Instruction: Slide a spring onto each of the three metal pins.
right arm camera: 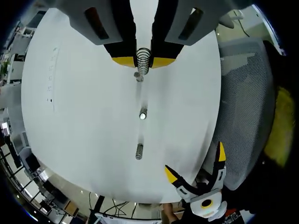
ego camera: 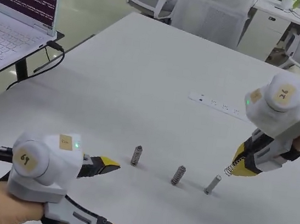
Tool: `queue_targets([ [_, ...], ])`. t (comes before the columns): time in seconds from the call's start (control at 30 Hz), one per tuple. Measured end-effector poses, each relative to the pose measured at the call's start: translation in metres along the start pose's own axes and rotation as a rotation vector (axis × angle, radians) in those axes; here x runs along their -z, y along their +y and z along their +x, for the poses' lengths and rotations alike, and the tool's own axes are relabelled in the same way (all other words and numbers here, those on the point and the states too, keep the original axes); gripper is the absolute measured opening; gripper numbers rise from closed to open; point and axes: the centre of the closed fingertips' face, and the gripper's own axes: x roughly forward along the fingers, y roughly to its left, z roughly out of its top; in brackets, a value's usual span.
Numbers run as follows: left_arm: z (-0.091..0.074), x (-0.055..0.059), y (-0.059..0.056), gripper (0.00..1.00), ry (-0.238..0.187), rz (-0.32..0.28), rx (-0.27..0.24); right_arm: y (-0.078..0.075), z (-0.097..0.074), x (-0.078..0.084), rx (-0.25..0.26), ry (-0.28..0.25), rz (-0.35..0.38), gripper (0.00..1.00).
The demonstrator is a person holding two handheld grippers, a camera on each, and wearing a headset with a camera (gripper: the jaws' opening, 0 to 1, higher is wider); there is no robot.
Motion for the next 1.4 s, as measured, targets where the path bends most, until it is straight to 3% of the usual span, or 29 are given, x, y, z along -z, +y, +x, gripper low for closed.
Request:
queue_targets([
  [0.53, -0.001, 0.002, 0.0, 0.83, 0.004, -0.006, -0.002, -0.008, 0.022, 0.006, -0.048, 0.026, 0.033, 0.08],
  [1.4, 0.001, 0.005, 0.002, 0.8, 0.009, -0.017, -0.001, -0.009, 0.034, 0.008, -0.083, 0.049, 0.03, 0.08],
])
